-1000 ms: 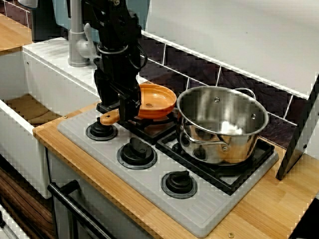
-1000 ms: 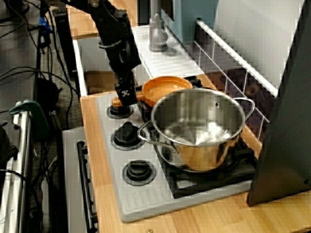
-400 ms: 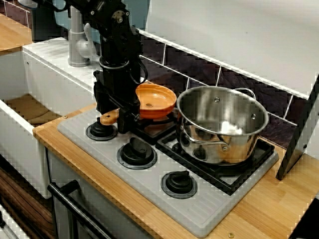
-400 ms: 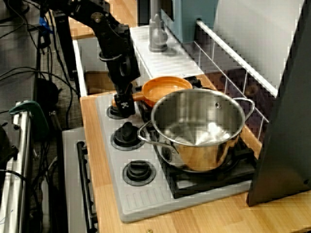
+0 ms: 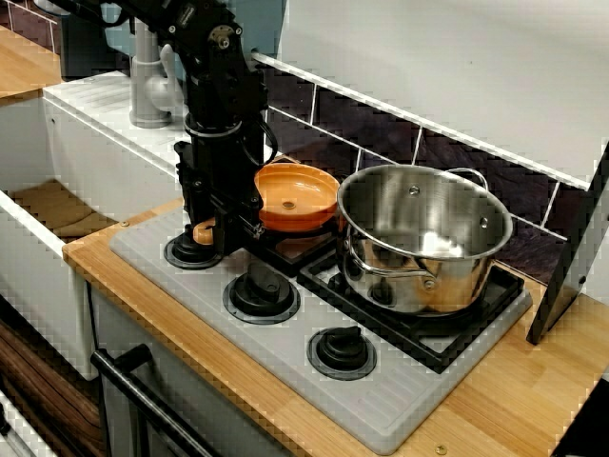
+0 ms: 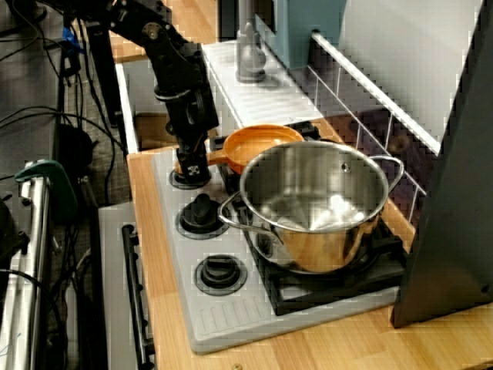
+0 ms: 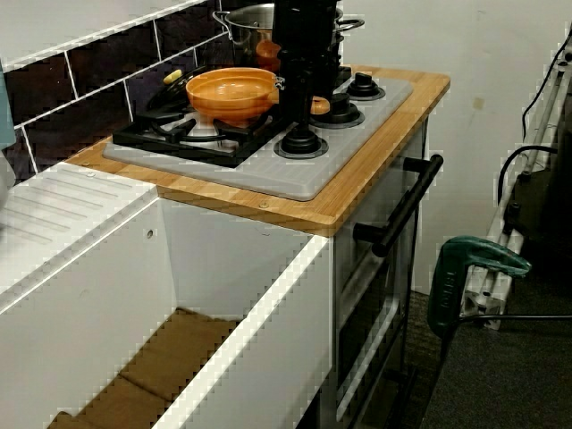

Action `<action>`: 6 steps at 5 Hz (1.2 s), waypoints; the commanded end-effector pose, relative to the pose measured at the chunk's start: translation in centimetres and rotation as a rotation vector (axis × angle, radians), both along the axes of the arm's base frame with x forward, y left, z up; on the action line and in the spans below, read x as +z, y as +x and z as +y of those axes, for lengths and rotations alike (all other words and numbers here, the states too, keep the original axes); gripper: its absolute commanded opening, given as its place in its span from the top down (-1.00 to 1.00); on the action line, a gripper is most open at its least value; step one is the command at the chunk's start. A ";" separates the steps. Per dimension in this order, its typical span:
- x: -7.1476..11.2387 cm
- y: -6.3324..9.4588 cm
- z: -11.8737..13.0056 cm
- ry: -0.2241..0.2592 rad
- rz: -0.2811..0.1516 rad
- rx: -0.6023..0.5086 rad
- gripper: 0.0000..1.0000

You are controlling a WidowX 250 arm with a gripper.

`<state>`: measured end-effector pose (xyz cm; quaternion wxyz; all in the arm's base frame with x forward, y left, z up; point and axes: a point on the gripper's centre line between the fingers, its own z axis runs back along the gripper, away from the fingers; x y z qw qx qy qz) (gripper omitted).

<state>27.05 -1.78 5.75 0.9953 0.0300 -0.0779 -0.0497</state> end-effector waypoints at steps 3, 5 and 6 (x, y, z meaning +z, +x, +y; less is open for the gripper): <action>8.0 -2.7 4.0 -0.136 -0.071 -0.099 1.00; 8.4 -3.7 6.0 0.040 -0.060 -0.005 1.00; 8.5 -4.1 6.1 0.042 -0.053 -0.011 1.00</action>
